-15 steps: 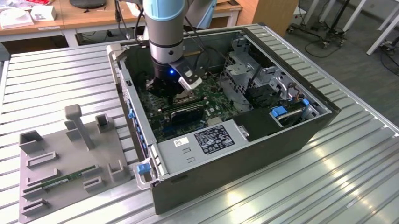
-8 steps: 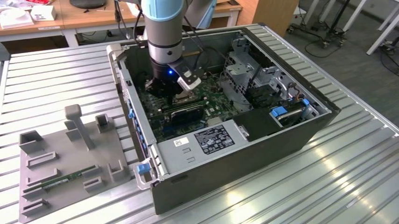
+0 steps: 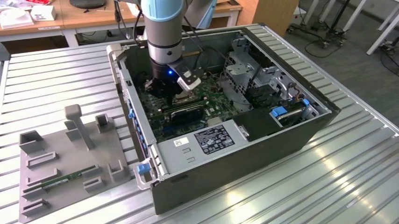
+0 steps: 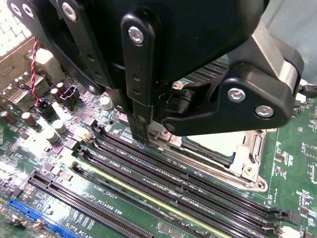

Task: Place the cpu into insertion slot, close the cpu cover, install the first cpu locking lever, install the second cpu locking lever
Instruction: 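Install the second cpu locking lever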

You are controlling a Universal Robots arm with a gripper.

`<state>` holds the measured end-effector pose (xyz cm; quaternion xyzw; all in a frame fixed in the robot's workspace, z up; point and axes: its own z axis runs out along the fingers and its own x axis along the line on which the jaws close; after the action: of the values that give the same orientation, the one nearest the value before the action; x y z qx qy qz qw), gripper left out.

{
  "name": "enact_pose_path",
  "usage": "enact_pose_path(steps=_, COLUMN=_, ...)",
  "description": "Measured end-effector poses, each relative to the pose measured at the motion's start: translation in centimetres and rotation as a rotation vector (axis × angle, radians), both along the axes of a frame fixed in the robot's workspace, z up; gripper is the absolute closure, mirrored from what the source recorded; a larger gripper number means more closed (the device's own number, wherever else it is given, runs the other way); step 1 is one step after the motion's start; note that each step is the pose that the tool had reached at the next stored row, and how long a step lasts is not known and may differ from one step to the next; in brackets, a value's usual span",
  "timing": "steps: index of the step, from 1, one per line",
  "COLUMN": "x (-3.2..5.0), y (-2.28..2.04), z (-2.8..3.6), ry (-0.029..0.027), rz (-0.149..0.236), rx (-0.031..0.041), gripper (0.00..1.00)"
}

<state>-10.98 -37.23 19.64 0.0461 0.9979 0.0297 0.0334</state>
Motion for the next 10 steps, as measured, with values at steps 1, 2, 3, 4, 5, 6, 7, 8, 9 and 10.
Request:
enact_pose_path(steps=1, x=0.00, y=0.00, z=0.00, ry=0.0000, rz=0.000, rx=-0.0001, gripper=0.89)
enact_pose_path(steps=2, x=0.00, y=0.00, z=0.00, ry=0.0000, rz=0.002, rx=0.0000, gripper=0.89)
enact_pose_path(steps=3, x=0.00, y=0.00, z=0.00, ry=0.0000, rz=0.004, rx=0.0000, gripper=0.89)
enact_pose_path(steps=4, x=-0.01, y=0.00, z=-0.01, ry=0.0000, rz=0.009, rx=0.0000, gripper=0.89)
enact_pose_path(steps=5, x=-0.01, y=0.00, z=-0.01, ry=0.0000, rz=0.014, rx=0.0000, gripper=0.89)
enact_pose_path(steps=6, x=-0.01, y=0.00, z=-0.01, ry=0.0000, rz=0.021, rx=0.0000, gripper=0.89)
enact_pose_path(steps=7, x=-0.01, y=0.00, z=-0.02, ry=0.0000, rz=0.028, rx=0.0000, gripper=0.89)
enact_pose_path(steps=8, x=-0.01, y=0.00, z=-0.02, ry=0.0000, rz=0.034, rx=-0.0001, gripper=0.89)
enact_pose_path(steps=9, x=-0.01, y=0.00, z=-0.02, ry=0.0000, rz=0.039, rx=-0.0001, gripper=0.89)
enact_pose_path(steps=10, x=-0.01, y=0.00, z=-0.03, ry=0.0000, rz=0.043, rx=-0.0001, gripper=0.89)
